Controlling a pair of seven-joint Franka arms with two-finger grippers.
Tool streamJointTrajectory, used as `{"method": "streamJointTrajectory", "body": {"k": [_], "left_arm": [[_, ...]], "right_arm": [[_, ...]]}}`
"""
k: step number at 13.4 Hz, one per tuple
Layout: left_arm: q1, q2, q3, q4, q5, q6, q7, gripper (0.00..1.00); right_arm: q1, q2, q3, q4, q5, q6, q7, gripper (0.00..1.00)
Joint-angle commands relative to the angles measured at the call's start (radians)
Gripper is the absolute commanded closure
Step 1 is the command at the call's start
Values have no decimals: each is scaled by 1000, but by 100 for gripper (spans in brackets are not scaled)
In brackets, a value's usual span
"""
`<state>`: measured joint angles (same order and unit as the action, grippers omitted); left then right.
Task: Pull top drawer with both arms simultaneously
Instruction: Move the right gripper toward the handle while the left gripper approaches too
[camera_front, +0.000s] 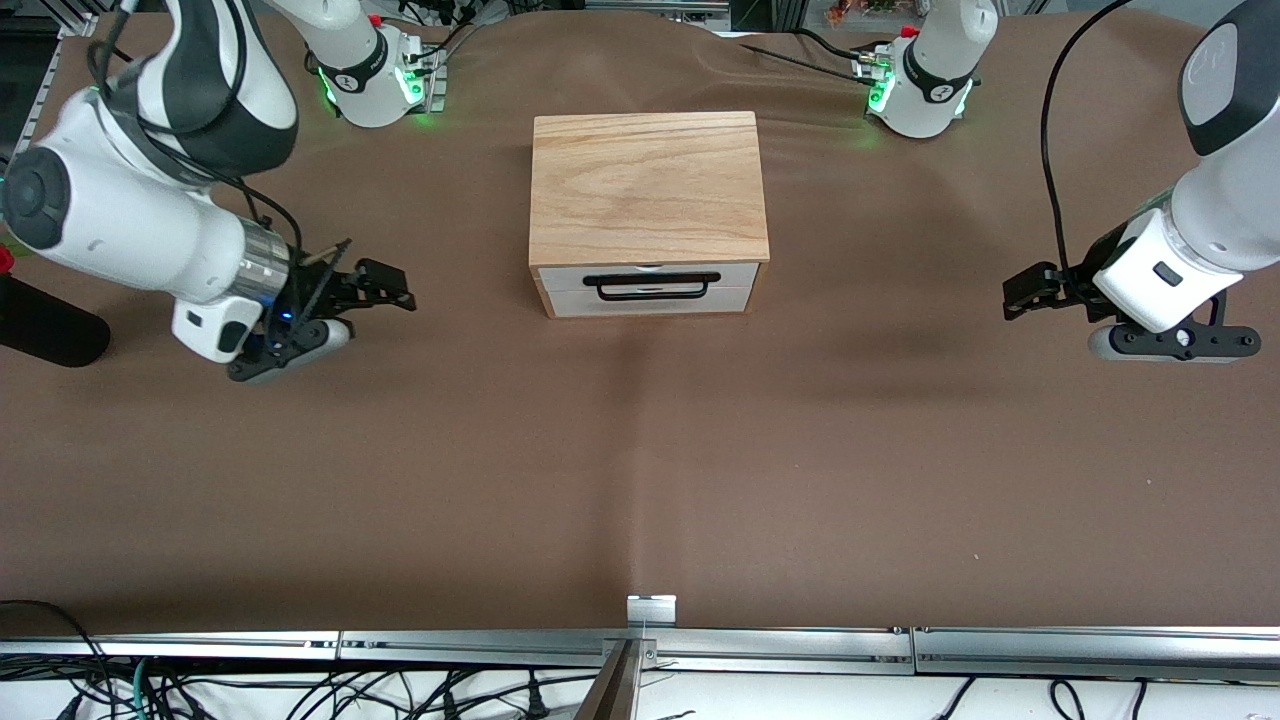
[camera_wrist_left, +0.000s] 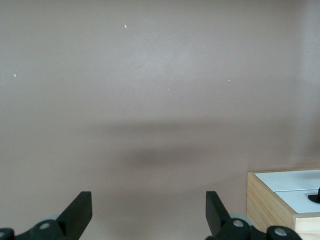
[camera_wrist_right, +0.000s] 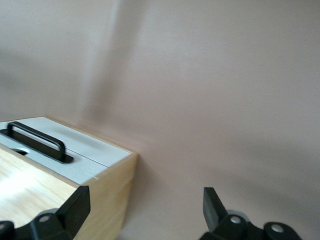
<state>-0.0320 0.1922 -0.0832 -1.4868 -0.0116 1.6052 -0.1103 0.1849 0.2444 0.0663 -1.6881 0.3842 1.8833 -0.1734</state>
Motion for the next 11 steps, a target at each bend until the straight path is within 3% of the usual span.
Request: {"method": "streamJointTrajectory", "body": {"k": [1, 4, 8, 11], "left_arm": [[-2, 41, -24, 25, -33, -5, 20, 0], [-16, 98, -29, 25, -120, -4, 23, 0], [-26, 212, -68, 20, -348, 51, 34, 0], [-49, 271, -89, 2, -549, 142, 185, 0]], "right_arm": [[-10, -11, 70, -94, 76, 114, -21, 0], [-10, 13, 147, -153, 177, 223, -23, 0], [-13, 52, 161, -206, 413, 232, -196, 0], [-21, 105, 159, -223, 510, 229, -339, 0]]}}
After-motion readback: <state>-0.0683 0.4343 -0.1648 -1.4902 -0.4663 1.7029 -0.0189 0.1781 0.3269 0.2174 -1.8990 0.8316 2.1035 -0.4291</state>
